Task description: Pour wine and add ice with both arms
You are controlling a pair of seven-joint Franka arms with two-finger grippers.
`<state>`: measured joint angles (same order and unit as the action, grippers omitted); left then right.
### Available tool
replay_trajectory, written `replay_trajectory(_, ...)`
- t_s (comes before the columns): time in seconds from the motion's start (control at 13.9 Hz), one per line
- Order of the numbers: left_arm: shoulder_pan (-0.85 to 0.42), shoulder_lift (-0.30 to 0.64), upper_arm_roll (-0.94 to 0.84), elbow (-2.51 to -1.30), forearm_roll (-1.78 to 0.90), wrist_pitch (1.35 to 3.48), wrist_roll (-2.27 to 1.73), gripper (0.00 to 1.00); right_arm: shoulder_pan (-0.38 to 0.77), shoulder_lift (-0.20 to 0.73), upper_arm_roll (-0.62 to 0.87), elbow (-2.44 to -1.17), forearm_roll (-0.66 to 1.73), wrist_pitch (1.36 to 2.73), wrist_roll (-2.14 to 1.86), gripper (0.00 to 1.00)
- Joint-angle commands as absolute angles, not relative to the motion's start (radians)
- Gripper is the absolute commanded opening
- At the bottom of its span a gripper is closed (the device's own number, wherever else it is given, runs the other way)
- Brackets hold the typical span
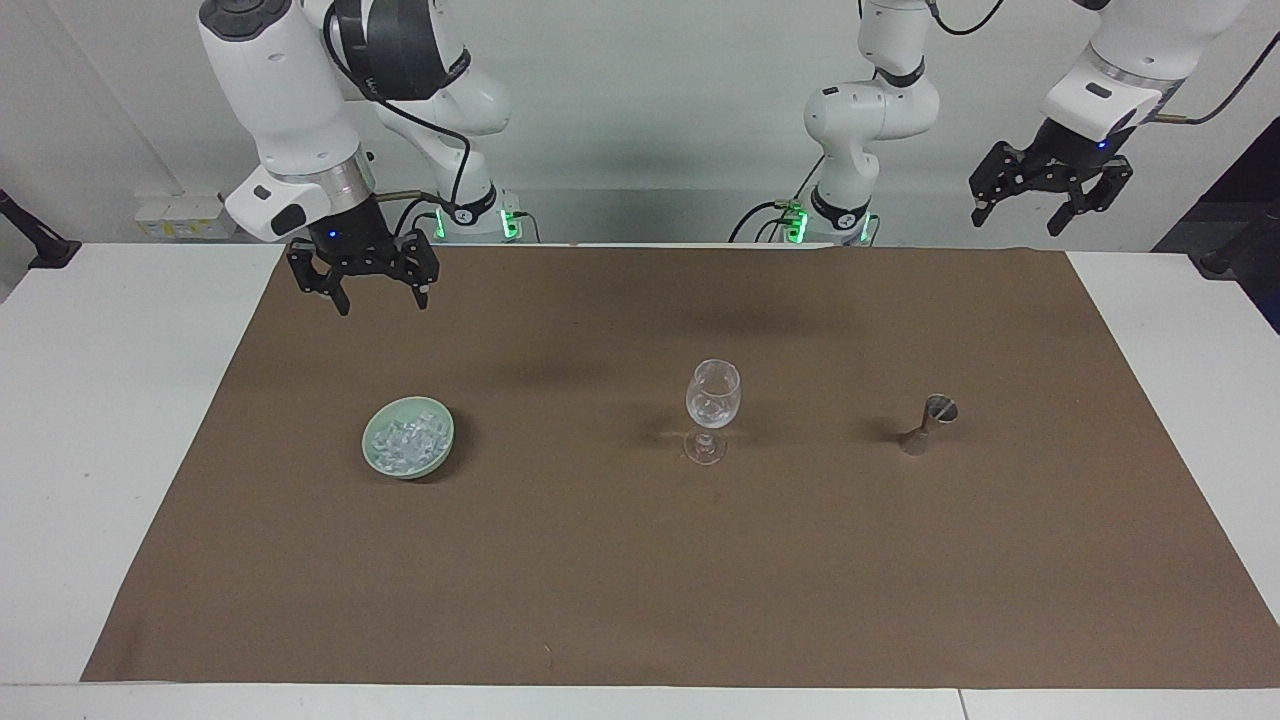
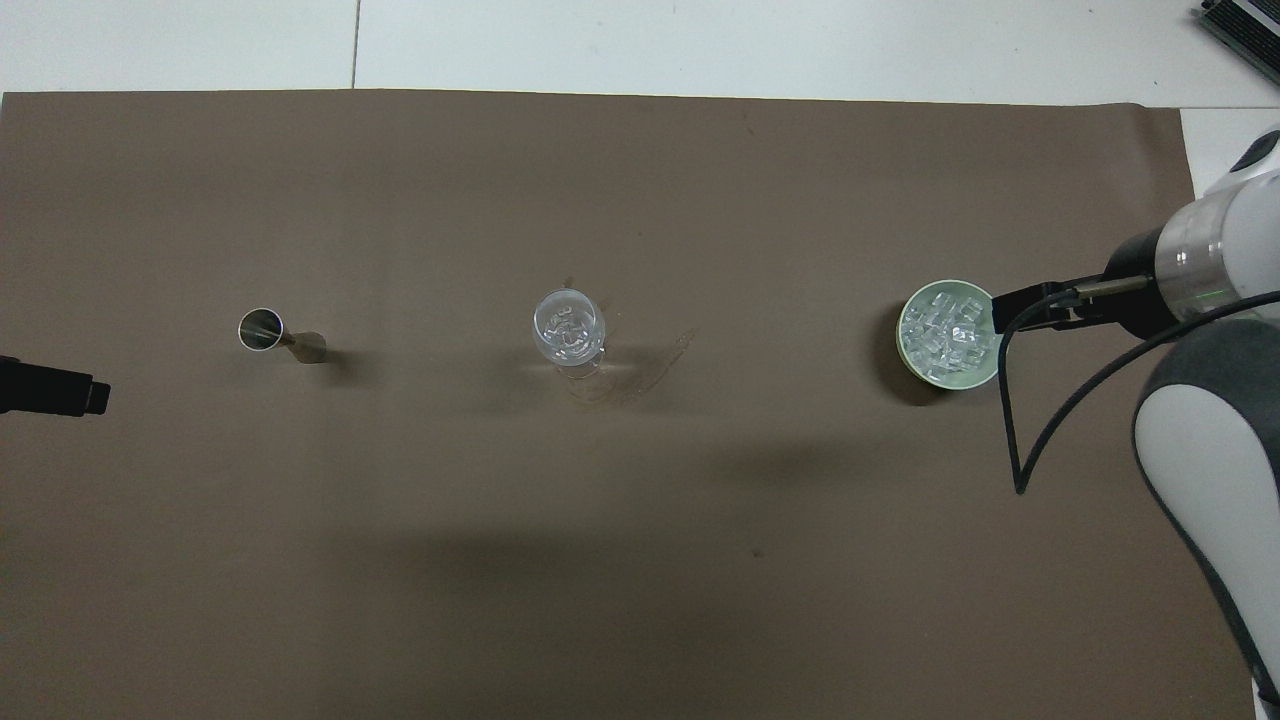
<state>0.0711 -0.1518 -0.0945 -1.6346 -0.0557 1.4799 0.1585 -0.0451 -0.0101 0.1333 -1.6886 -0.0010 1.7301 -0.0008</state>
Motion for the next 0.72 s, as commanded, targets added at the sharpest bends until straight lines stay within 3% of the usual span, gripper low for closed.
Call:
replay_trajectory(0.0,0.074,-0.161,-0.094,-1.635,-0.044,1.482,0.164,1.00,-0.067,-0.070,0.152,-1.776,-0.023,1.732,-0.021,1.00)
replay_trajectory(0.65,0.074,-0.161,-0.095,-1.635,-0.044,1.480,0.164,1.00,-0.067,-0.067,0.147,-1.769,-0.017,1.730,-0.017,1.00)
